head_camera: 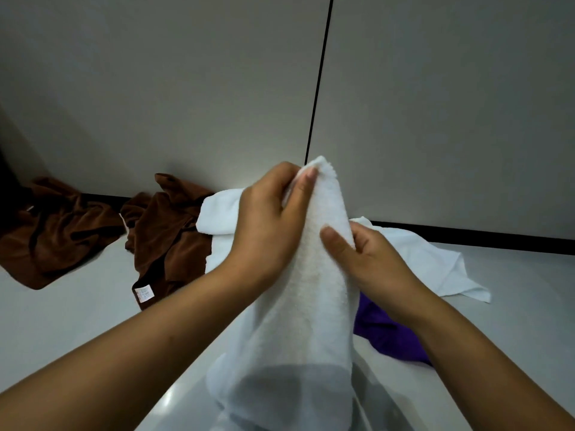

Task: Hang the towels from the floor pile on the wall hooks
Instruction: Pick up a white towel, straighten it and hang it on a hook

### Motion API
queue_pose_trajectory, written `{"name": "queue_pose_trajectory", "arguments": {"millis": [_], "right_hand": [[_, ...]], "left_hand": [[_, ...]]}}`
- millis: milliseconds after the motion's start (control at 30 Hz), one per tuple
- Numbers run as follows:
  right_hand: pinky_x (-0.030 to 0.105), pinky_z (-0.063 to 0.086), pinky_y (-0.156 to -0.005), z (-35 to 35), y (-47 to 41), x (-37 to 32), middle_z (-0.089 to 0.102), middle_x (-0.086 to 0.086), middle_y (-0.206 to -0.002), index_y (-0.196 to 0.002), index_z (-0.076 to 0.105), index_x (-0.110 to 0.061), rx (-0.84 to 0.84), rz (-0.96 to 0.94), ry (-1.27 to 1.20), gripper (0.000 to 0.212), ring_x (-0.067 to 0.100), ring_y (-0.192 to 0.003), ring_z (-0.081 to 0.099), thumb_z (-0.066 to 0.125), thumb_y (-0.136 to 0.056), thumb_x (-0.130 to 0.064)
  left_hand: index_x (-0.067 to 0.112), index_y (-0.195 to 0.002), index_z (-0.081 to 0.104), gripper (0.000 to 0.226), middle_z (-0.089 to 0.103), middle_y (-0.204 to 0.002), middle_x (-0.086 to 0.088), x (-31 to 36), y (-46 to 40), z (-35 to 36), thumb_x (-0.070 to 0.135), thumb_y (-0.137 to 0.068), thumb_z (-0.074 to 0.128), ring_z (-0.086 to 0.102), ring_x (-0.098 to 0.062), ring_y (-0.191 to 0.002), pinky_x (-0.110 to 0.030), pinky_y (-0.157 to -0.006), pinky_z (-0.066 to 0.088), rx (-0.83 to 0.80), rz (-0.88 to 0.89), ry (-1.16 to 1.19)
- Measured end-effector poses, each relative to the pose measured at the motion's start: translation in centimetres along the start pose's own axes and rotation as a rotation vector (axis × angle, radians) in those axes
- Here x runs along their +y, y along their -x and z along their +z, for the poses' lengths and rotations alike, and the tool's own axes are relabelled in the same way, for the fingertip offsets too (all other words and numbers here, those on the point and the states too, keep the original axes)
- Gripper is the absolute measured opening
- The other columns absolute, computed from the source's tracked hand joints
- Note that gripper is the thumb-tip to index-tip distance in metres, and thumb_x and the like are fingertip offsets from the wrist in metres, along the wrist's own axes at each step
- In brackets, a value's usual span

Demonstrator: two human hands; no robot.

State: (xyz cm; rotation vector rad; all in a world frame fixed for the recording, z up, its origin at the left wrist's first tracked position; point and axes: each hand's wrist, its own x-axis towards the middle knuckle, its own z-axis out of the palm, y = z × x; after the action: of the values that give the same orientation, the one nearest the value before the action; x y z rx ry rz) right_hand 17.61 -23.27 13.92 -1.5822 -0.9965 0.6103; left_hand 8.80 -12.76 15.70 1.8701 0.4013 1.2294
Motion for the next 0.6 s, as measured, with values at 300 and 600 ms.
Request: {"name": "queue_pose_trajectory", "arguments": {"millis": [300,600], "right_hand": [[0.010,0.047,-0.056,-0.9,0.9,3.9,0.070,-0.009,-0.069,-0.072,0.067,-0.020,0.053,0.183,0.130,0.016,-0.001,-0.061,0.064,0.070,-0.079,-0.034],[0.015,0.033,-0.054,-4.7,0.5,4.8,0.053,0.005,-0.064,-0.070,0.052,-0.007,0.299,0.057,0.516,0.036,0.010,-0.058,0.045,0.059,-0.086,-0.038]], "left_hand": [[0.025,-0.063,0.036,0.037,0.032,-0.059,0.013,-0.7,-2.9,-4.0,0.029,-0.098,0.045,0.035,0.003,-0.051,-0.012,-0.052,0.029,0.336,0.027,-0.116],[0.024,-0.066,0.039,0.035,0.039,-0.065,0.008,-5.5,-3.5,-8.2,0.038,-0.098,0.041,0.035,-0.001,-0.058,-0.018,-0.055,0.033,0.446,-0.219,-0.228]]}}
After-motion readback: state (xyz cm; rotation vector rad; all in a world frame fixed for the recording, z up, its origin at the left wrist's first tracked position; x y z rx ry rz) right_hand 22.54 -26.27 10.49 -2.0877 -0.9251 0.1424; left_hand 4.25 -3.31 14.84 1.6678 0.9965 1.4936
